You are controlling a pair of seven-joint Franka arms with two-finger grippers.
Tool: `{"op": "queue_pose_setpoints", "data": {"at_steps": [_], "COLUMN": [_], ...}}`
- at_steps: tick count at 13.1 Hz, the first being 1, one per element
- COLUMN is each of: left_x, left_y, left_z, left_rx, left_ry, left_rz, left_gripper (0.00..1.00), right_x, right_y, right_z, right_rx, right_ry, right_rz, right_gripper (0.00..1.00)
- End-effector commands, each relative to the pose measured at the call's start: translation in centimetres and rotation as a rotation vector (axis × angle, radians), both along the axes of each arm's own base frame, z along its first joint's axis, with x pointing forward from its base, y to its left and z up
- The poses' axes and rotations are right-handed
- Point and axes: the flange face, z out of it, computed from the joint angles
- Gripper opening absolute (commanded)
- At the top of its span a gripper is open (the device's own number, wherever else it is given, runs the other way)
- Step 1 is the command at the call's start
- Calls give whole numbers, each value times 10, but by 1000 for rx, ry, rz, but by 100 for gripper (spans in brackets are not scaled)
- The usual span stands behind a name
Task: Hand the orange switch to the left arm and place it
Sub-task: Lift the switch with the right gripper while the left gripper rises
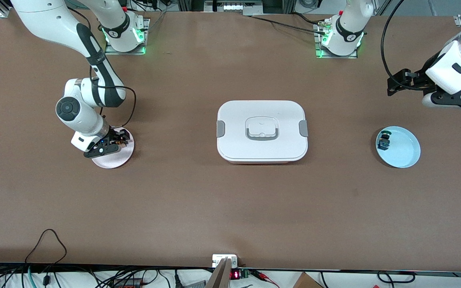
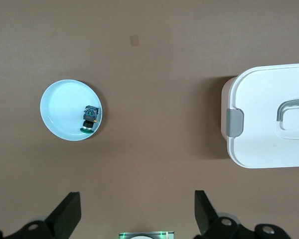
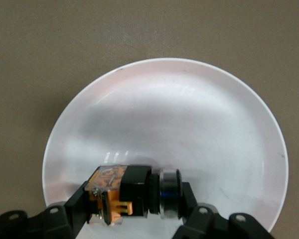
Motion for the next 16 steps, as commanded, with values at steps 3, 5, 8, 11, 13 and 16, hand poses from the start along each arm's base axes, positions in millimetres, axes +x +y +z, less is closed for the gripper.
{"op": "queue_pose_setpoints", "data": {"at_steps": [3,5,8,11,13,16], "left_x": [8,9,9,10,13,6], "left_y": [0,5,3,2,-2,-16], "left_z": [-25,-27,-27,-28,-37,-54], "left_rx": [14,13,15,-15,-61,-172], "left_ry": [77,82,82,82,109,235], "left_rz": [2,10,10,3,8,3], "left_gripper": [100,100,100,100,100,100], "right_x": [2,5,17,32,42,50], "right_y": [5,6,7,7,8,2], "right_z": [9,19,51,119,182,274], "right_rx": [13,16,20,27,28,29], "right_ry": [-18,-36,-23,12,53,105], "right_rz": [23,23,19,35,45,81], "right_gripper": [15,9,8,6,5,5]}}
